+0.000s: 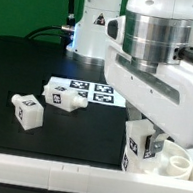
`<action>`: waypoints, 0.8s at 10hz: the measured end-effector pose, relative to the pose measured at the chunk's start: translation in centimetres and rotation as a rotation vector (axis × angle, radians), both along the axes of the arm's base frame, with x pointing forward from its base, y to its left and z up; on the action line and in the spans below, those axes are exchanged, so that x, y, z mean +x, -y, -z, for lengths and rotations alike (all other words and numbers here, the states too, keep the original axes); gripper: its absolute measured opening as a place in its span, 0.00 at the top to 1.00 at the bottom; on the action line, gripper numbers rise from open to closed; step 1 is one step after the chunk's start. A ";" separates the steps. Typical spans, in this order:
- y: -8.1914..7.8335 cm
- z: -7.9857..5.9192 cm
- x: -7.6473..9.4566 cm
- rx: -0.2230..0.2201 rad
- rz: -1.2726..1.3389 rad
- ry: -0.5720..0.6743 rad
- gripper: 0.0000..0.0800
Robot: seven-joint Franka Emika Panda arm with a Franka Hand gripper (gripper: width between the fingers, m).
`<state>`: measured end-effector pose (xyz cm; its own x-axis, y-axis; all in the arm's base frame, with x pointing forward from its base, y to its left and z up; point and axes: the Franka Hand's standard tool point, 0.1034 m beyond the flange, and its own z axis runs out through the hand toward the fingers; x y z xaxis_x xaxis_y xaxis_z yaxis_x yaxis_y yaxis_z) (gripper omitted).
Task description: Assemble stool
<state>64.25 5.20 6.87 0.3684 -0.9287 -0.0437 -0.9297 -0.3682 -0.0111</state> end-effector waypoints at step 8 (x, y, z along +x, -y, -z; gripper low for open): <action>3.7 -3.6 -1.4 0.018 -0.032 0.035 0.20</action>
Offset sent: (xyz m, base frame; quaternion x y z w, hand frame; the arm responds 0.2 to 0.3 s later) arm 0.0000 0.0000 0.0000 0.0000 0.0000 0.0000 1.0000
